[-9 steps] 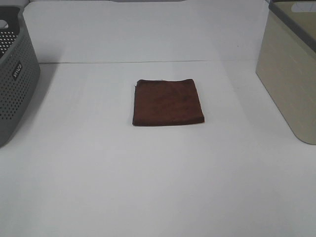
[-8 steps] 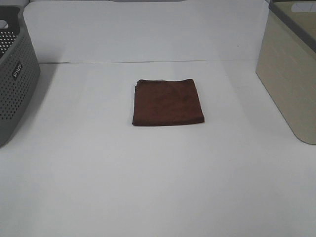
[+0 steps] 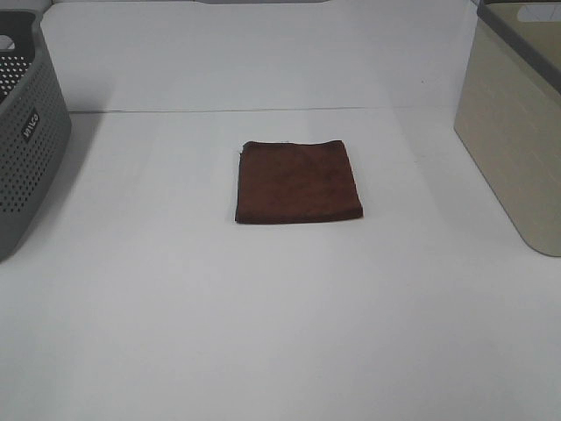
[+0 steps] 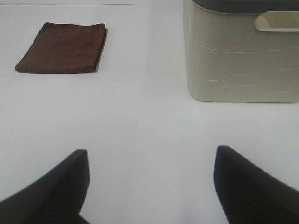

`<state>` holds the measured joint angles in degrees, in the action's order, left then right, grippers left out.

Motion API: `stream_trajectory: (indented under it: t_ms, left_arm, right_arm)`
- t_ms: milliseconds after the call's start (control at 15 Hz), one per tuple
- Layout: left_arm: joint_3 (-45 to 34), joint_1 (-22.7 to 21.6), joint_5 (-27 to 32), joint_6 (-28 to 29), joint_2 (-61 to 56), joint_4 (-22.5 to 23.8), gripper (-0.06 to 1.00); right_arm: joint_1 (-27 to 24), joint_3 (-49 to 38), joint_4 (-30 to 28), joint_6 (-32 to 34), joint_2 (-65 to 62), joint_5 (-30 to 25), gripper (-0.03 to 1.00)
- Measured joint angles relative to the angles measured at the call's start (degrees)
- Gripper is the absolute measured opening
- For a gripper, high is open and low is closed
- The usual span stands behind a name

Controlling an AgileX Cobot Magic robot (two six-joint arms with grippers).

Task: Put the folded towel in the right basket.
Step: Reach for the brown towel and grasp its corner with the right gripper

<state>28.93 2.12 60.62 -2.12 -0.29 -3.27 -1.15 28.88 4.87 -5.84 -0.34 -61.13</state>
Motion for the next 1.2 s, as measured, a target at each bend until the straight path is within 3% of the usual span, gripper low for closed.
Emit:
stream_trajectory:
  t_ms: [1200]
  left_arm:
    - [0.0,0.0,0.0,0.0,0.0,0.0,0.88]
  right_arm:
    - [0.0,0.0,0.0,0.0,0.0,0.0,0.71]
